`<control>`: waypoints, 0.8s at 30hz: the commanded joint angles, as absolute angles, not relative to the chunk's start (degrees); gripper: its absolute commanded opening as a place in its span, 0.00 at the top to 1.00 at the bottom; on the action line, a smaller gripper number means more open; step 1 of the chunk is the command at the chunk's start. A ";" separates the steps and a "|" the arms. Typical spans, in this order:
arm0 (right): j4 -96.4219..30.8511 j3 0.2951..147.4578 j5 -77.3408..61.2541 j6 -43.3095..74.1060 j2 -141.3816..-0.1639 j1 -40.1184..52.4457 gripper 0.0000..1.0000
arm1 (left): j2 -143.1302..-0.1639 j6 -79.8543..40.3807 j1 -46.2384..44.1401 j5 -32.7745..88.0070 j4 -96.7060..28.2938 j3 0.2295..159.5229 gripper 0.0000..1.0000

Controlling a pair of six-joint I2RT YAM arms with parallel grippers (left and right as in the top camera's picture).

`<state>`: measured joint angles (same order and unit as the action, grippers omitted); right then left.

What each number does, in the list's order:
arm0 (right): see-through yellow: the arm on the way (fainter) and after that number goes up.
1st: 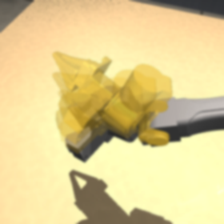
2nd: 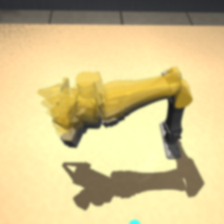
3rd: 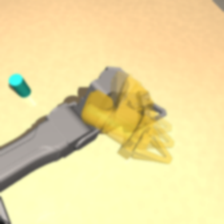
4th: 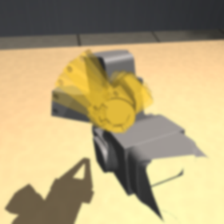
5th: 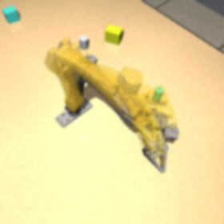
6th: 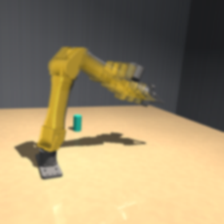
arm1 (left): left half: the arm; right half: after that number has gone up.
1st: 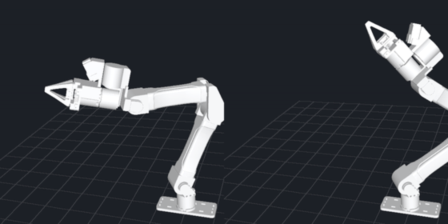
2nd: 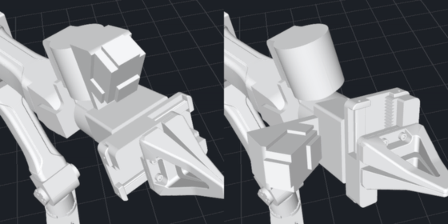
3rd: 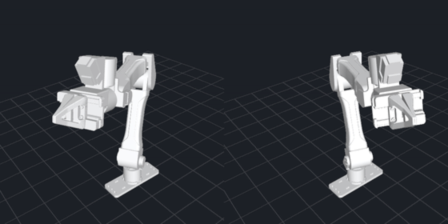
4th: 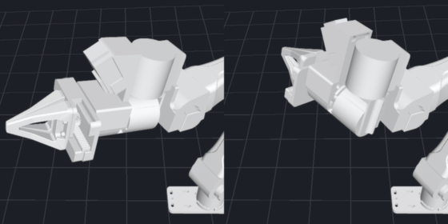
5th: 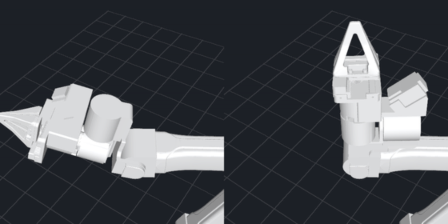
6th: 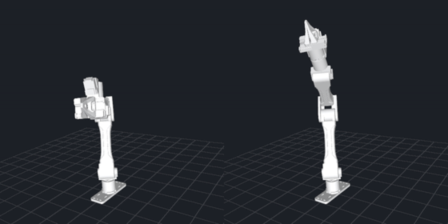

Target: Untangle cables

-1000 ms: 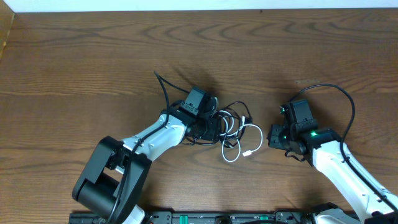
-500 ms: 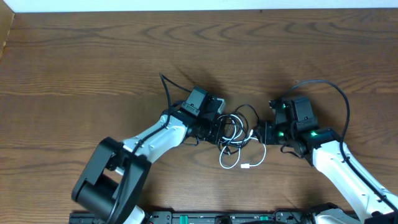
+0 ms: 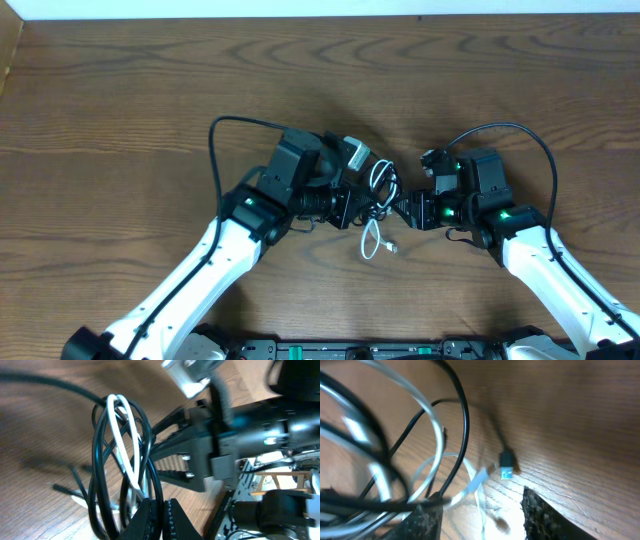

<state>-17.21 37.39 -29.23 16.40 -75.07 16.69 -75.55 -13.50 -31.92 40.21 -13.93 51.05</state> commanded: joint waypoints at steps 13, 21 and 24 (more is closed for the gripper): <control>-19.11 37.71 -36.86 11.29 -75.00 16.58 0.39 | -74.76 -13.13 -33.74 33.32 -18.87 51.46 0.92; -22.33 37.71 -36.42 8.69 -75.00 16.53 0.32 | -74.76 -13.65 -33.74 27.81 -21.17 51.46 0.92; -21.56 37.71 -36.49 8.69 -75.00 16.53 0.32 | -74.76 -14.04 -33.76 28.03 -21.63 51.46 0.93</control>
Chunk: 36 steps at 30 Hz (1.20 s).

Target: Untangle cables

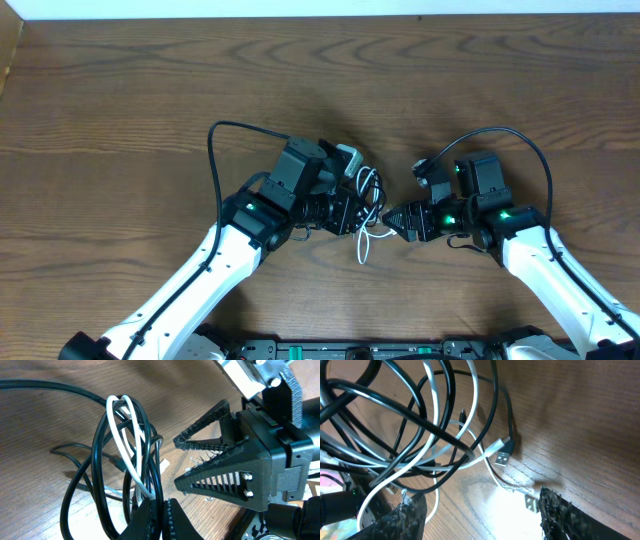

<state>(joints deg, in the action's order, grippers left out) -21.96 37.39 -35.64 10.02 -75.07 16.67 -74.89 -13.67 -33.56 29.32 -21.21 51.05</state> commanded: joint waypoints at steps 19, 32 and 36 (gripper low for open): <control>-25.23 37.71 -8.36 21.69 -75.02 16.53 0.99 | -73.10 -14.68 -38.13 27.40 -20.80 51.46 0.93; -42.35 37.71 19.07 46.96 -75.00 15.33 0.99 | -72.86 -14.70 -27.53 16.27 -33.36 51.46 0.93; -32.01 37.71 -0.34 32.69 -75.00 15.31 0.99 | -72.86 -14.66 -26.15 23.27 -32.62 51.46 0.92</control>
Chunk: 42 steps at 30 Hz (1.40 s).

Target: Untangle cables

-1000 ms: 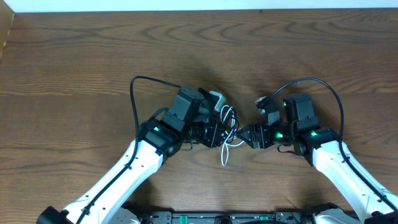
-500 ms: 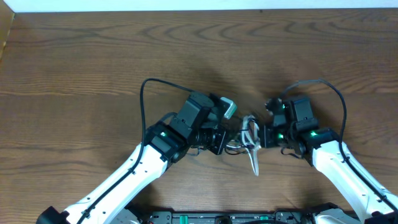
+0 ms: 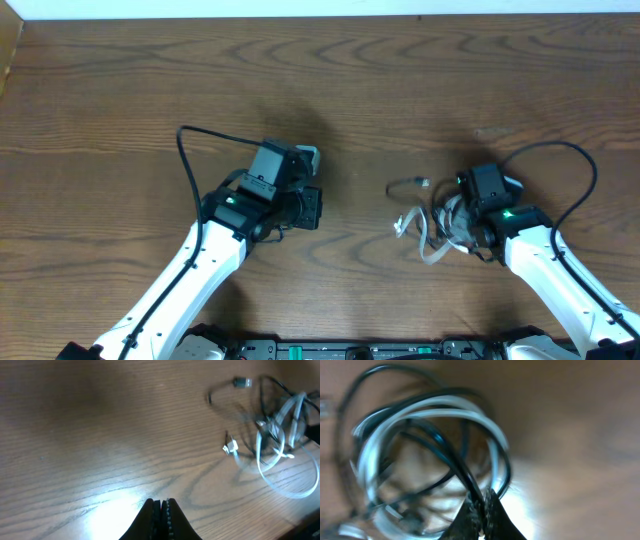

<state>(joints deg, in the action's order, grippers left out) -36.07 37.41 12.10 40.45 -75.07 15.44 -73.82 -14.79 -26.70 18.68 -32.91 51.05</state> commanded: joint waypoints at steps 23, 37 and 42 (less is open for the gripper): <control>-9.65 37.71 -57.52 11.09 -75.00 15.97 0.99 | -72.99 -13.37 -26.22 39.42 -26.46 51.44 0.51; -37.34 37.71 -7.60 24.88 -75.00 15.94 0.99 | -80.38 -13.37 -26.22 37.93 -26.39 51.44 0.49; -39.64 37.71 -4.01 25.02 -75.00 15.94 0.99 | -84.68 -13.37 -26.81 37.98 -25.19 51.44 0.45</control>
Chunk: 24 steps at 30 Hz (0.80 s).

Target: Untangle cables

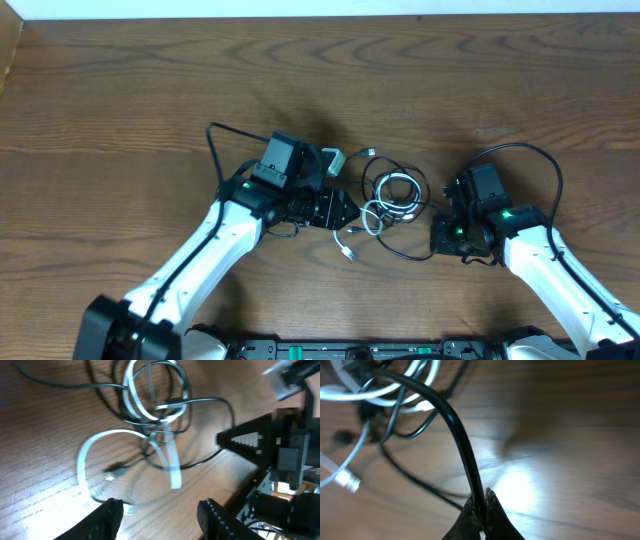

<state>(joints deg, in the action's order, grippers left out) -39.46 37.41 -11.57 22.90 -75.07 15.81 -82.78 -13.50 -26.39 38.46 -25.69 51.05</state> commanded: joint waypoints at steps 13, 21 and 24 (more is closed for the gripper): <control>-39.24 37.71 -4.25 25.04 -75.00 15.97 0.99 | -87.94 -13.34 -36.82 38.09 -16.10 51.44 0.28; -39.05 37.71 -6.52 25.04 -75.00 15.97 0.99 | -89.30 -13.37 -40.84 24.49 -14.63 51.16 0.36; -39.03 37.71 -6.61 25.02 -75.00 15.97 0.99 | -91.05 -13.37 -41.23 23.44 -14.22 51.16 0.46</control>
